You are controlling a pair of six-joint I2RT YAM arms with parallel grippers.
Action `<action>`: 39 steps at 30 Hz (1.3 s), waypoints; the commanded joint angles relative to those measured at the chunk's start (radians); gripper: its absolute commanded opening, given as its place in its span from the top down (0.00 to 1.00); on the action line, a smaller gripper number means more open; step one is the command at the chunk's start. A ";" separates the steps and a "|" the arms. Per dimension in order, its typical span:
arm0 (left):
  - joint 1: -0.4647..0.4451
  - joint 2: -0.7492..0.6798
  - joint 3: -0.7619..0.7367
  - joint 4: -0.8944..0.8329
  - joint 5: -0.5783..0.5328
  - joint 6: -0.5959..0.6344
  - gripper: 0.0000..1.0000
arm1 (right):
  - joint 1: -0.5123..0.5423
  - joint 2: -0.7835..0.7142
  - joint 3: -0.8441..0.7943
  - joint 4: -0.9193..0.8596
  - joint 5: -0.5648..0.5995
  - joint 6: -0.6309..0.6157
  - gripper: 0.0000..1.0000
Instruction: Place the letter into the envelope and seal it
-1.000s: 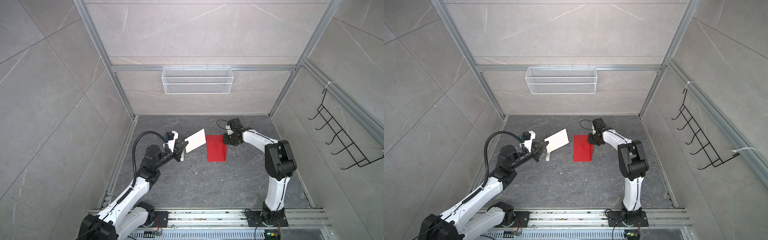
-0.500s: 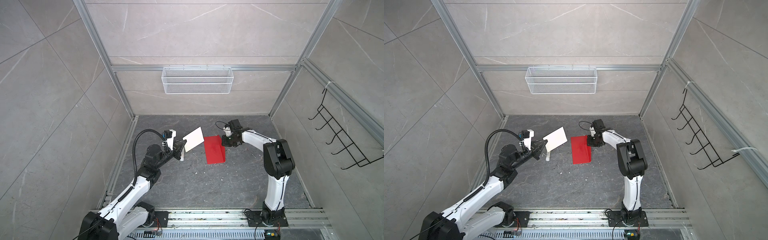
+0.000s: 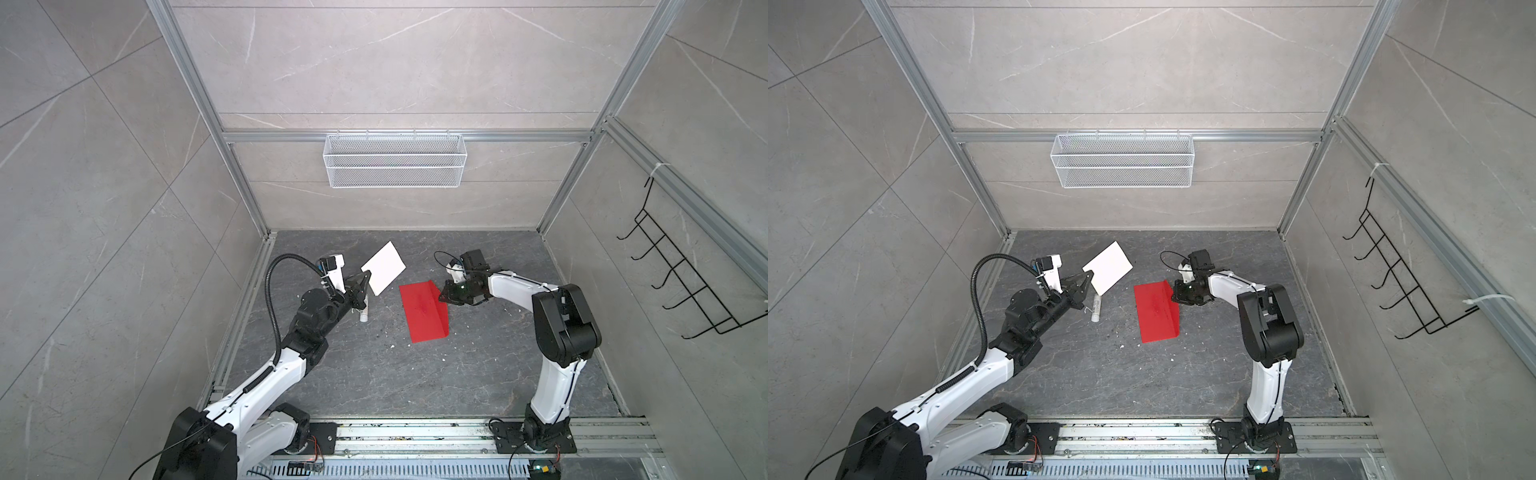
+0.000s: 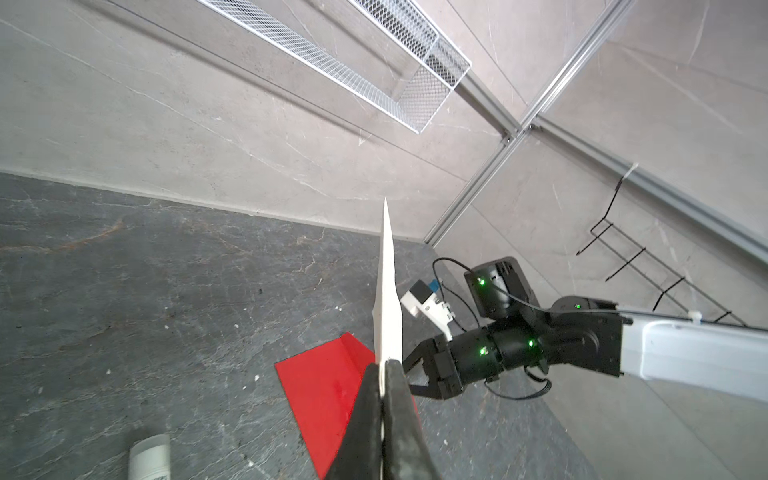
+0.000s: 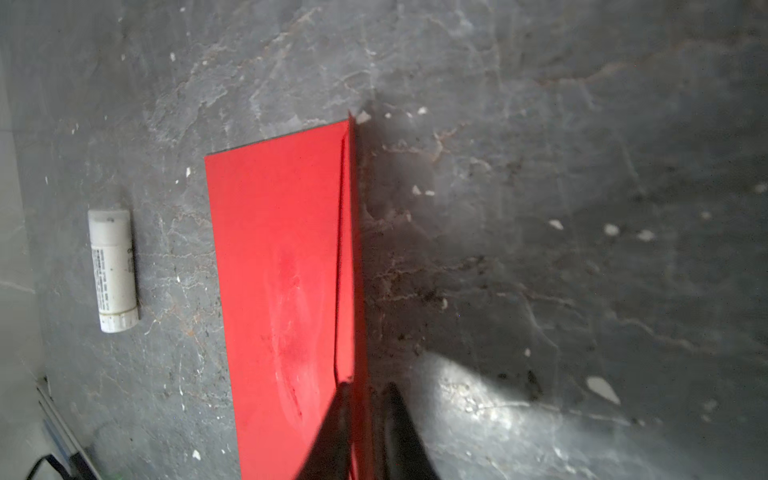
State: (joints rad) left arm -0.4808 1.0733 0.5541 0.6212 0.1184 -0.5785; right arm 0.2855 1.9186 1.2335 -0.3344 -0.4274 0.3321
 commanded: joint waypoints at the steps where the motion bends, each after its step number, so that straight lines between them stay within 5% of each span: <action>1: -0.027 0.014 -0.025 0.169 -0.114 -0.109 1.00 | -0.003 -0.115 -0.036 0.069 -0.012 0.022 0.53; 6: -0.044 0.032 -0.039 0.242 -0.193 -0.230 1.00 | -0.002 -0.323 -0.122 0.204 -0.042 0.121 0.28; 12: -0.059 0.073 -0.024 0.304 -0.234 -0.371 1.00 | 0.012 -0.506 -0.303 0.679 -0.096 0.499 0.20; 18: -0.079 0.124 -0.009 0.365 -0.274 -0.476 1.00 | 0.108 -0.535 -0.390 0.957 0.046 0.725 0.18; 30: -0.098 0.287 -0.004 0.604 -0.266 -0.641 1.00 | 0.302 -0.431 -0.376 1.101 0.257 0.837 0.06; 39: -0.105 0.323 -0.002 0.635 -0.265 -0.696 1.00 | 0.340 -0.329 -0.342 1.173 0.307 0.877 0.12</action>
State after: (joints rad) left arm -0.5804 1.3975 0.5179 1.1595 -0.1295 -1.2522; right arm 0.6189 1.5505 0.8516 0.7700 -0.1532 1.1847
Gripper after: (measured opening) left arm 0.044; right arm 0.892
